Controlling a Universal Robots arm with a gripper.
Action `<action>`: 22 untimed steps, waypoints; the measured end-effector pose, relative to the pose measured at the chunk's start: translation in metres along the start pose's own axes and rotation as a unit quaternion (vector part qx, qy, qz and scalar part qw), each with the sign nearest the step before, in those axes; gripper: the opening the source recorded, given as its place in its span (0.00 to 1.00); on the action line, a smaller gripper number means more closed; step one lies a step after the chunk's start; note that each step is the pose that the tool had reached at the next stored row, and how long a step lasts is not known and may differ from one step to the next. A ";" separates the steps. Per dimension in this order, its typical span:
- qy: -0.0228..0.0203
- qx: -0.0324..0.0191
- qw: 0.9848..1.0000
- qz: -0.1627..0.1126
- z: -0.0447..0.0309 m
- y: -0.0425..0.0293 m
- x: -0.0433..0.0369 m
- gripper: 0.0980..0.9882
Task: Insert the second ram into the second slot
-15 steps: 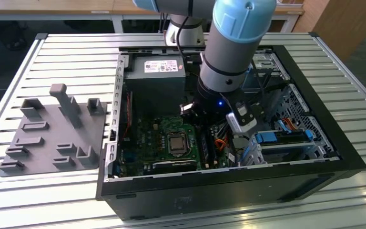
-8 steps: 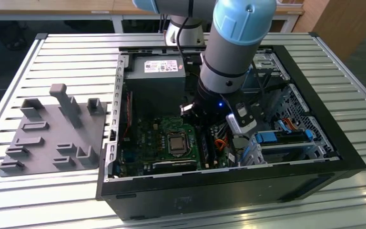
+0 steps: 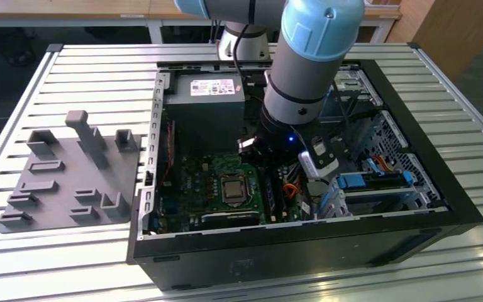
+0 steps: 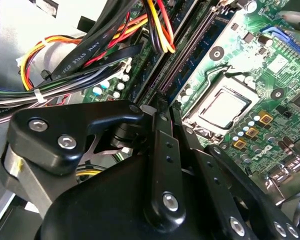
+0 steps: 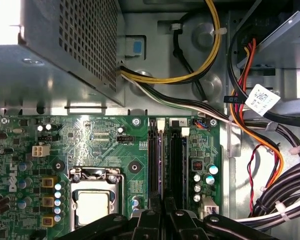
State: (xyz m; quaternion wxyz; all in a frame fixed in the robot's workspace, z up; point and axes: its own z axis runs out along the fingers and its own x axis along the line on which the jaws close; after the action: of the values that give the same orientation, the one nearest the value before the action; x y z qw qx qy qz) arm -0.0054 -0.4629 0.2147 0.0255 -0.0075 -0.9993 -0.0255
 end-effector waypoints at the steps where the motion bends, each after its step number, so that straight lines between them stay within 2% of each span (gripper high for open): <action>1: 0.000 0.000 1.000 0.000 0.0001 -0.0001 0.0000 0.05; 13: 0.000 0.000 1.000 0.000 -0.0001 -0.0011 -0.0006 0.05; 22: 0.000 0.000 1.000 0.000 -0.0041 -0.0008 -0.0005 0.05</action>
State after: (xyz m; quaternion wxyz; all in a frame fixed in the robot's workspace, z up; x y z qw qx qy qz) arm -0.0047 -0.4639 0.2187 0.0257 -0.0073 -0.9993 -0.0255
